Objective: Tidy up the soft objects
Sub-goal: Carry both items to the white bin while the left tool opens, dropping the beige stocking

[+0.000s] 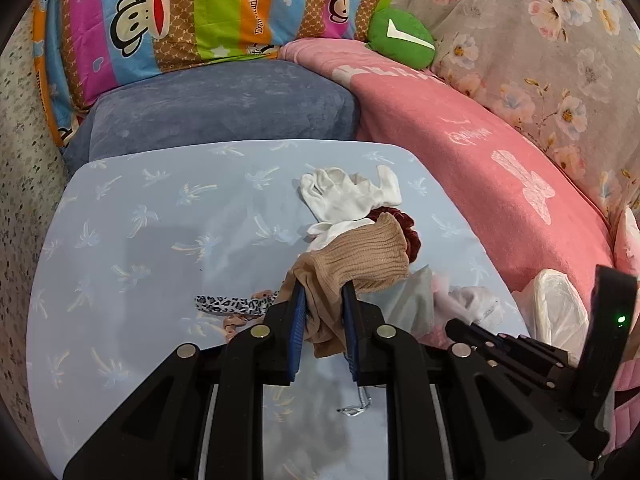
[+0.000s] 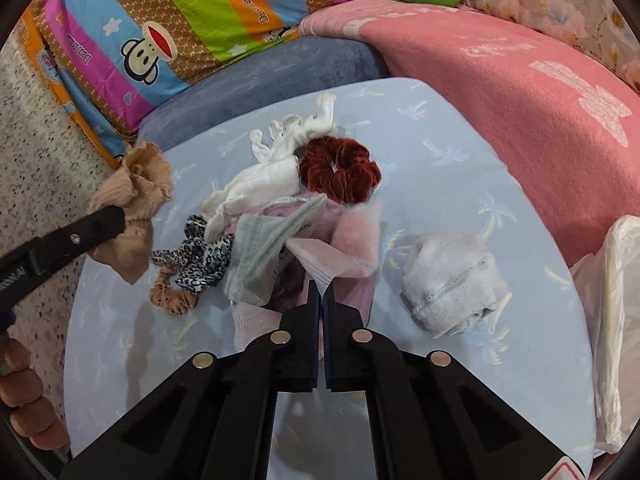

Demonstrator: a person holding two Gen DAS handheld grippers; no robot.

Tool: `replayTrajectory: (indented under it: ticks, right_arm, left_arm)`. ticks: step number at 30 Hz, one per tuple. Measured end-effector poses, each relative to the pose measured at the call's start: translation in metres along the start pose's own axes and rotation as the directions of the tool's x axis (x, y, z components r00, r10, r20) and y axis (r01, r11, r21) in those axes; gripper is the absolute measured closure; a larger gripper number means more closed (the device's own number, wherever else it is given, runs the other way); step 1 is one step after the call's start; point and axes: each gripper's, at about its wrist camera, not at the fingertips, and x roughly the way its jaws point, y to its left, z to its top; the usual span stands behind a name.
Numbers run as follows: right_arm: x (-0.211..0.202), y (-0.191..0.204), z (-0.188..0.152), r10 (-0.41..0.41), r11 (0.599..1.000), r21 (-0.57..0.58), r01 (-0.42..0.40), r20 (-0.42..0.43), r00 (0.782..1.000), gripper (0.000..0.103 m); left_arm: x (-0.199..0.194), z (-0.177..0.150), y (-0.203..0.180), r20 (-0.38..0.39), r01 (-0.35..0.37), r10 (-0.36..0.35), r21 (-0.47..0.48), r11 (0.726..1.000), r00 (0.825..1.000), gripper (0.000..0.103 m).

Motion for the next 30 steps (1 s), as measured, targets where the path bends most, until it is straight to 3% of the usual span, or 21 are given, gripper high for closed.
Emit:
replayTrajectory:
  ticks: [8,15,30]
  right_arm:
    - [-0.057,-0.011,0.014,0.021,1.000,0.016,-0.023,0.114,0.993,0.101]
    - [-0.116,-0.036,0.025,0.006,0.999,0.050,-0.018,0.227,0.974,0.100]
    - [-0.209,-0.137,0.012,-0.114,0.982,0.183,0.052,0.348,0.930,0.101]
  left_arm:
    - [-0.013,0.001,-0.031,0.016,0.019,-0.020,0.032,0.999,1.000,0.086]
    - [-0.025,0.001,-0.071,0.036,0.059,-0.062,0.087,0.994,0.997,0.086]
    - [-0.034,-0.010,-0.181,0.029,0.169,-0.183,0.256,0.952,0.983,0.086]
